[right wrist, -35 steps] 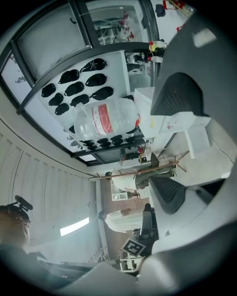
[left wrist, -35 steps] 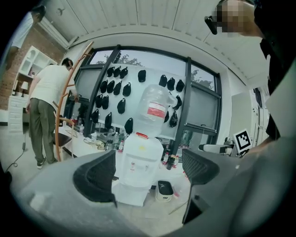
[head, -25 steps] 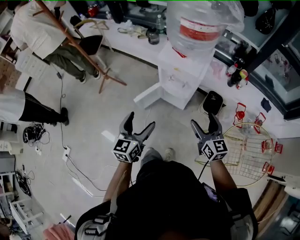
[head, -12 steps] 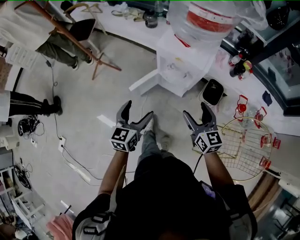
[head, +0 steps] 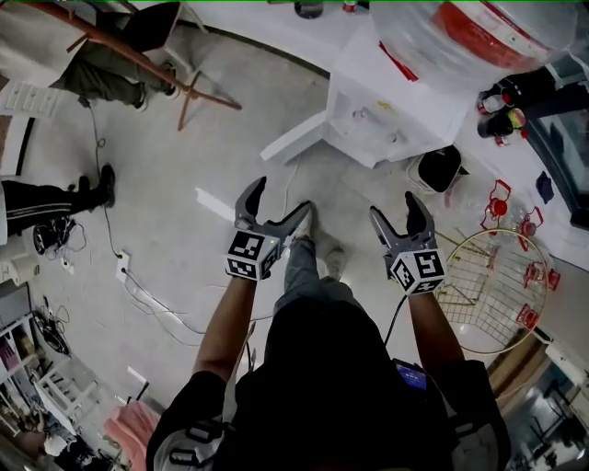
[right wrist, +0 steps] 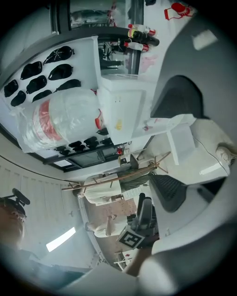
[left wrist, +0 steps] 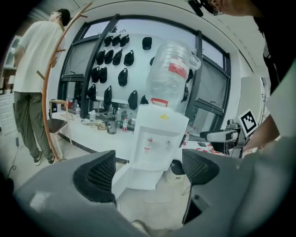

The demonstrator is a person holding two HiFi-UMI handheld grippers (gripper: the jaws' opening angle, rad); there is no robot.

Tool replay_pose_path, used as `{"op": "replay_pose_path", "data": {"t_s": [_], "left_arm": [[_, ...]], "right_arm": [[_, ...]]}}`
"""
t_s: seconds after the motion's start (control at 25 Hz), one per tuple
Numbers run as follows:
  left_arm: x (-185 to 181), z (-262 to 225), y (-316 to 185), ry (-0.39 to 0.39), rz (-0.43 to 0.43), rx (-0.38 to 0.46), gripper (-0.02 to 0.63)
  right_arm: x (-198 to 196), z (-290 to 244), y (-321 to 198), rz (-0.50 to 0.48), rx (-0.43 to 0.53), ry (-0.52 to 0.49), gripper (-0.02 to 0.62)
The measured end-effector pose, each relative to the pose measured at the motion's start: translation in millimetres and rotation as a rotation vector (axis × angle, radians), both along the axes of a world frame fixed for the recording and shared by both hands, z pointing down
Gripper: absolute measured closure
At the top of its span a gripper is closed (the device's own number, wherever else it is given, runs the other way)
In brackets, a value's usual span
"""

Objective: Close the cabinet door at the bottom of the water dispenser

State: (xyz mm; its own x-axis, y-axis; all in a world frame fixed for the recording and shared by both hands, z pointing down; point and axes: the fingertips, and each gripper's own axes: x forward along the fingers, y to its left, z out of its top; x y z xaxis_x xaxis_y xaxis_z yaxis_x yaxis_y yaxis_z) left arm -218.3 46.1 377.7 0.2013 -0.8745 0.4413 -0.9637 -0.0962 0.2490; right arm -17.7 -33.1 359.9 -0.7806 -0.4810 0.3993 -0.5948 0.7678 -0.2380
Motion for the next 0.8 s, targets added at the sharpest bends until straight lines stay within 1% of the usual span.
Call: {"op": "replay_pose_path", "data": {"t_s": [0.08,0.24,0.4,0.48,0.6,0.8], "left_arm": [[-7,21,-6,-0.010,0.021,-0.033,0.158],[-26,55,-23,-0.038,0.041,-0.060,0.158],[-35,94,-27,-0.015,0.044,-0.096,0.158],[-43,114,-30,-0.018,0.047,-0.110,0.156],[-56,147,-37,-0.026,0.047,-0.127,0.157],[-68,198,-45,0.003,0.036,-0.167,0.158]], "right_arm": [[-14,16,-5,-0.004,0.002,0.013,0.216],[-46,44,-14,-0.027,-0.007,0.021,0.216],[-70,72,-21,-0.077,0.005,0.047,0.216],[-79,89,-26,-0.089,0.005,0.059,0.216],[-89,117,-33,-0.093,-0.011,0.074,0.218],[-102,161,-41,-0.085,-0.055,0.092,0.225]]}}
